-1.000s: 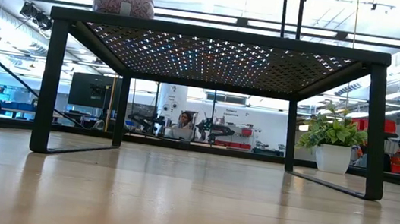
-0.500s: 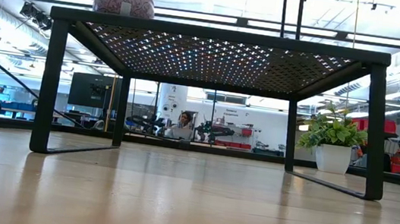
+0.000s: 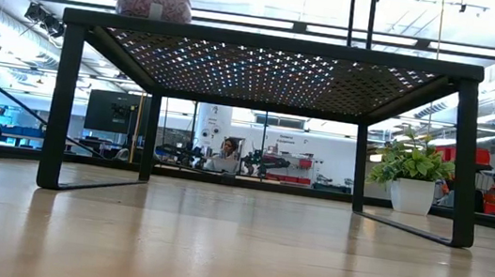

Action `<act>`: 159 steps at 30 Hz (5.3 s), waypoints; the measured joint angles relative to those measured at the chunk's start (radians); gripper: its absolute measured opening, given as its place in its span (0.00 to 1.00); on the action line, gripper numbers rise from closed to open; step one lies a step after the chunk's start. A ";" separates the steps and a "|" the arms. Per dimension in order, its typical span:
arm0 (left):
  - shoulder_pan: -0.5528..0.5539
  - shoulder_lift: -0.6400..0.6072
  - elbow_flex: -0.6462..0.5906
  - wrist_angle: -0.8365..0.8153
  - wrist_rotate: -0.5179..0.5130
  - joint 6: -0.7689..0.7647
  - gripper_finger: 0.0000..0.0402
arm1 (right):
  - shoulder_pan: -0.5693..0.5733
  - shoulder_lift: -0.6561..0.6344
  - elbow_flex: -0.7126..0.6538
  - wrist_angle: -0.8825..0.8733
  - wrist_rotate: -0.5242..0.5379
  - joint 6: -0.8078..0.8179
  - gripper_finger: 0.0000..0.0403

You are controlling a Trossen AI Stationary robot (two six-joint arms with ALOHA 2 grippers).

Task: Pick & Place candle stick holders
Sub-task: Put the red patterned scented candle on the shelf aligned with the other scented candle

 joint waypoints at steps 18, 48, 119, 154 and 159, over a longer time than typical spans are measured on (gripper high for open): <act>0.002 -0.144 -0.396 0.169 -0.057 -0.073 0.71 | 0.206 -0.145 0.000 -0.164 0.130 0.239 0.11; 0.068 -0.281 -1.081 1.108 0.045 -0.066 0.71 | 0.448 -0.233 -0.003 -0.357 0.335 0.507 0.05; 0.270 -0.090 -1.126 1.479 0.364 -0.108 0.75 | 0.578 -0.275 -0.285 -0.331 0.357 0.704 0.05; 0.255 -0.001 -1.126 1.572 0.287 -0.186 0.76 | 0.578 -0.274 -0.285 -0.326 0.357 0.679 0.05; 0.256 -0.001 -1.125 1.564 0.268 -0.187 0.76 | 0.578 -0.274 -0.285 -0.326 0.357 0.680 0.05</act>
